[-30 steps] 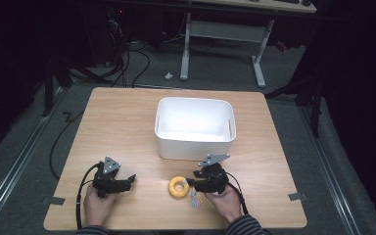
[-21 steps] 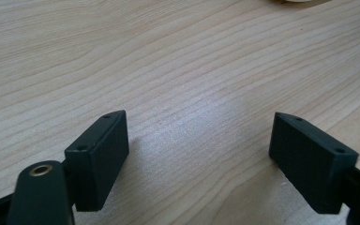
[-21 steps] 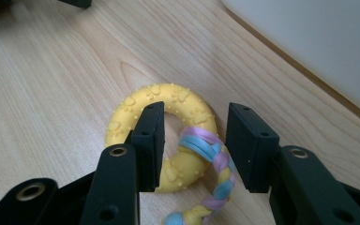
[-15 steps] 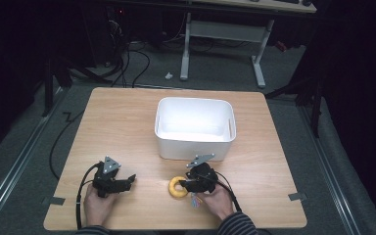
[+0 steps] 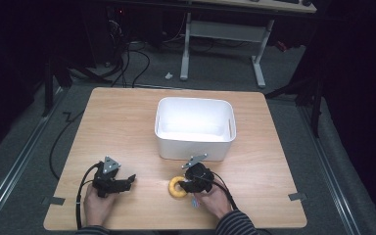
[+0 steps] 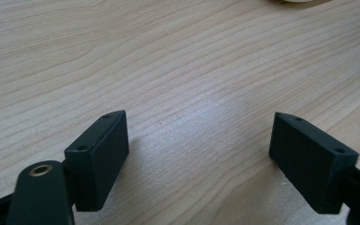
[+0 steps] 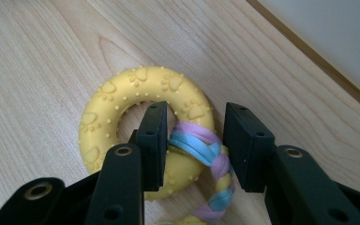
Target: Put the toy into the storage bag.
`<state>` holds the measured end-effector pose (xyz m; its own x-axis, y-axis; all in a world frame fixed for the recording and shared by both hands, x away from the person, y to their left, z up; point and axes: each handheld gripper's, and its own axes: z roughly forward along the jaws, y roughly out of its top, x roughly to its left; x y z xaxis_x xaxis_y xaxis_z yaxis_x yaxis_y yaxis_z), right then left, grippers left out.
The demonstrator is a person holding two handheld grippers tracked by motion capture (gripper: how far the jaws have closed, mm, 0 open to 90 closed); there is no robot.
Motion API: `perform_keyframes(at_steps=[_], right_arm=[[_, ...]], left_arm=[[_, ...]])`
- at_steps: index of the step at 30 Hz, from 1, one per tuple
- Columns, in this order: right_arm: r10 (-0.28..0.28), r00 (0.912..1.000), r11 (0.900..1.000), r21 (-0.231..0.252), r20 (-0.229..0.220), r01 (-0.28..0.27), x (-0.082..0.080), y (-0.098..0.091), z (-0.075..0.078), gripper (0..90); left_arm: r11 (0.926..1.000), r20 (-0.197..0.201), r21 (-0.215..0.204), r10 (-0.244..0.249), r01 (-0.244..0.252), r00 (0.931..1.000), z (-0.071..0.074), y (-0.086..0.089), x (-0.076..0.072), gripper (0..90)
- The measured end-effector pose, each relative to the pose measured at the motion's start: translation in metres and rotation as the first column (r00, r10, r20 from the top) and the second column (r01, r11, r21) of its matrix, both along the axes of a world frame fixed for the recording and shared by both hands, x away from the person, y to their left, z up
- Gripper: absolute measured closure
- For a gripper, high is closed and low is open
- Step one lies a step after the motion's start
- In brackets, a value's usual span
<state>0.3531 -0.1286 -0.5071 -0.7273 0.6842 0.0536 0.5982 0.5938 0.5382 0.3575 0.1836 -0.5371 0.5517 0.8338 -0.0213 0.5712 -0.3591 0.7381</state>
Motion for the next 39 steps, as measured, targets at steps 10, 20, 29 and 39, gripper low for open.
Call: perform_keyframes(at_steps=[10, 20, 29, 39], right_arm=[[0.016, 0.9998, 0.9999, 0.006, -0.012, -0.016, 0.001, 0.0, 0.001, 65.0], [0.027, 0.9996, 0.9996, 0.01, 0.009, -0.027, -0.002, -0.002, 0.005, 66.2], [0.021, 0.9993, 0.9989, 0.04, 0.031, -0.022, -0.006, -0.011, 0.016, 66.3], [-0.001, 0.9987, 0.9986, 0.053, 0.051, -0.002, -0.009, -0.027, 0.026, 66.3]], left_arm=[[1.0, -0.001, -0.002, 0.0, 0.0, 1.0, 0.0, 0.0, 0.0, 20.5], [1.0, -0.001, -0.008, 0.001, -0.001, 1.0, 0.0, 0.001, 0.0, 20.5], [1.0, -0.001, -0.004, 0.002, -0.002, 1.0, 0.0, 0.0, 0.0, 20.6], [1.0, 0.0, -0.008, 0.003, -0.003, 1.0, 0.0, 0.001, 0.0, 20.7]])
